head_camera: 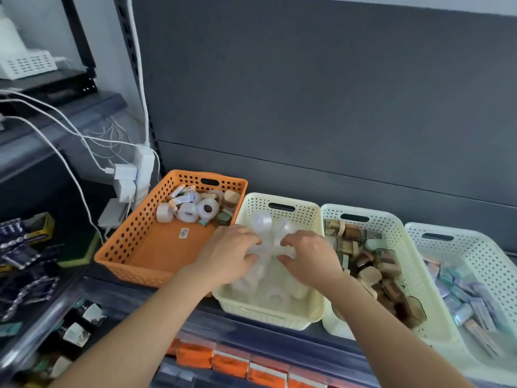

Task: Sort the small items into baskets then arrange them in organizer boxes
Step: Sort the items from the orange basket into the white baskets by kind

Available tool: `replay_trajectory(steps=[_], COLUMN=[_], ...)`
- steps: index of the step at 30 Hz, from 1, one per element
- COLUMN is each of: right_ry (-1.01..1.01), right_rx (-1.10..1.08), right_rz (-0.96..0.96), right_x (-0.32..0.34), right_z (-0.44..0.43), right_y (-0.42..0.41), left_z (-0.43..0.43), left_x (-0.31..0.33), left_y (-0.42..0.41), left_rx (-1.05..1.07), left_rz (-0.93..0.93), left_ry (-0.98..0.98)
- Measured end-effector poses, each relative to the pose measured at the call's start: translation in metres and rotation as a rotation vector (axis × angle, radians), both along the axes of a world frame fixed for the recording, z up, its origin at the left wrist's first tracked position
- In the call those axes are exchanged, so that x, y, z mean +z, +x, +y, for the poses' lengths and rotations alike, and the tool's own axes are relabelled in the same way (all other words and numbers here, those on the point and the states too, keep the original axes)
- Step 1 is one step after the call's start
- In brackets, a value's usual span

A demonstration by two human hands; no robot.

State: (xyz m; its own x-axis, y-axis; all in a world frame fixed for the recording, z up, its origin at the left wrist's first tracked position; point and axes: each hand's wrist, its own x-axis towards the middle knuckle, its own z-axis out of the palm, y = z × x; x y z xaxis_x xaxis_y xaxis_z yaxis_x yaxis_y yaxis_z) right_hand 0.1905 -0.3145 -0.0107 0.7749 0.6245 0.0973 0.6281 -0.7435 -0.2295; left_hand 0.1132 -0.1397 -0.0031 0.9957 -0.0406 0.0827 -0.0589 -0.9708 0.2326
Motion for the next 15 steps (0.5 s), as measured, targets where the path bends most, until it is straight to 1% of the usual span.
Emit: replay_trajectory(steps=[3, 7, 10, 12, 15], right_ry=[0.03, 0.077, 0.083, 0.047, -0.009], right_rx=[0.026, 0.065, 0.124, 0.151, 0.127], right_rz=[-0.02, -0.033, -0.053, -0.042, -0.025], right_x=[0.006, 0.017, 0.02, 0.018, 0.011], right_z=[0.019, 0.059, 0.098, 0.124, 0.16], right_y=[0.003, 0.002, 0.004, 0.008, 0.017], left_z=[0.019, 0.058, 0.094, 0.118, 0.144], left_x=[0.005, 0.01, 0.006, 0.001, -0.006], left_y=[-0.001, -0.004, 0.0, 0.007, 0.02], left_rx=[0.056, 0.163, 0.234, 0.259, 0.243], left_rz=[-0.054, -0.098, -0.023, 0.019, 0.073], left_ry=[-0.043, 0.038, 0.14, 0.208, 0.249])
